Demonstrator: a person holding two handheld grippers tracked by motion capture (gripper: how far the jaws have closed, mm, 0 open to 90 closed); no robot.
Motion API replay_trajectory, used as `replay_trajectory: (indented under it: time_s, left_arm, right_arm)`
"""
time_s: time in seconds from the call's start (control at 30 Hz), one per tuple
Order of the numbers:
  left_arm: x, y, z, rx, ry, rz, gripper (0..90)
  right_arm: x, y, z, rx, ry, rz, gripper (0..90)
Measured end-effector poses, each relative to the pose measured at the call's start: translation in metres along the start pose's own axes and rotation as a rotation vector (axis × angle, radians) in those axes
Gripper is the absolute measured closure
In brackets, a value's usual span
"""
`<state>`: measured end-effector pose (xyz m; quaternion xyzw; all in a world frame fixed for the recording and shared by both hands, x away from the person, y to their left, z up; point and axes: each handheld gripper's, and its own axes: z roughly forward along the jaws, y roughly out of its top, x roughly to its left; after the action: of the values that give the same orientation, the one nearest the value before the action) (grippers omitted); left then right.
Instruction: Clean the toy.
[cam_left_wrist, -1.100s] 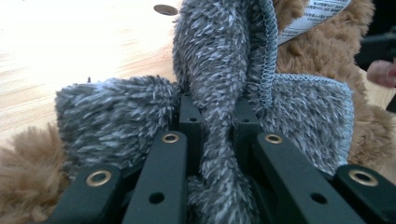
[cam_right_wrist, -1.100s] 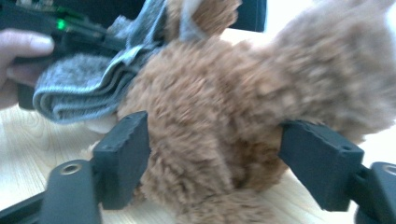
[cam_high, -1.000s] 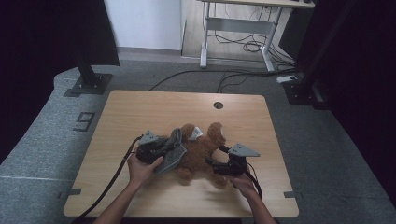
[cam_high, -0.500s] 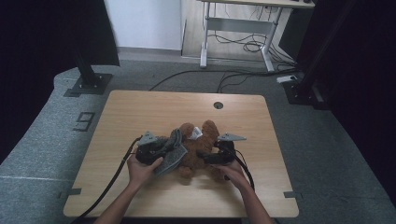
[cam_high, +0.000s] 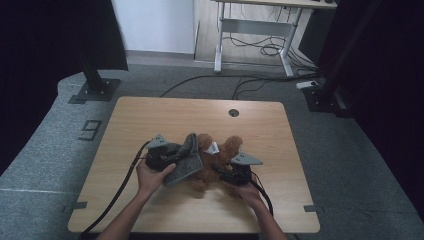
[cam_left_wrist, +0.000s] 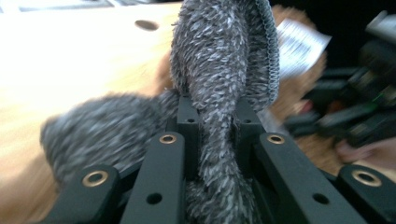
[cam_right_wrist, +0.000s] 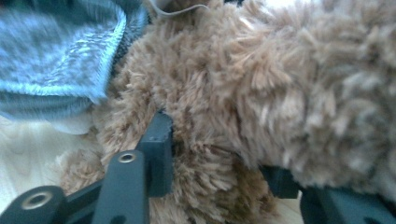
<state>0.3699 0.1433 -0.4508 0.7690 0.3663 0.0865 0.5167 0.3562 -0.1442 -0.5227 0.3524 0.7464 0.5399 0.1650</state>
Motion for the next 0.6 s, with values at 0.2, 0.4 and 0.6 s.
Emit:
replay_trajectory:
  time_s: [0.2,0.4,0.6]
  left_arm:
    - [-0.023,0.037,0.023,-0.007,-0.046,0.035,77.2]
    - [-0.036,0.061,0.060,0.044,-0.068,0.025,76.4]
    - [-0.035,0.050,0.091,0.157,-0.032,0.036,76.9]
  right_arm:
    - [0.008,-0.006,-0.002,-0.040,-0.046,-0.067,55.2]
    - [0.015,-0.010,-0.004,-0.058,-0.083,-0.120,55.7]
    - [0.017,-0.012,-0.004,-0.053,-0.108,-0.146,56.1]
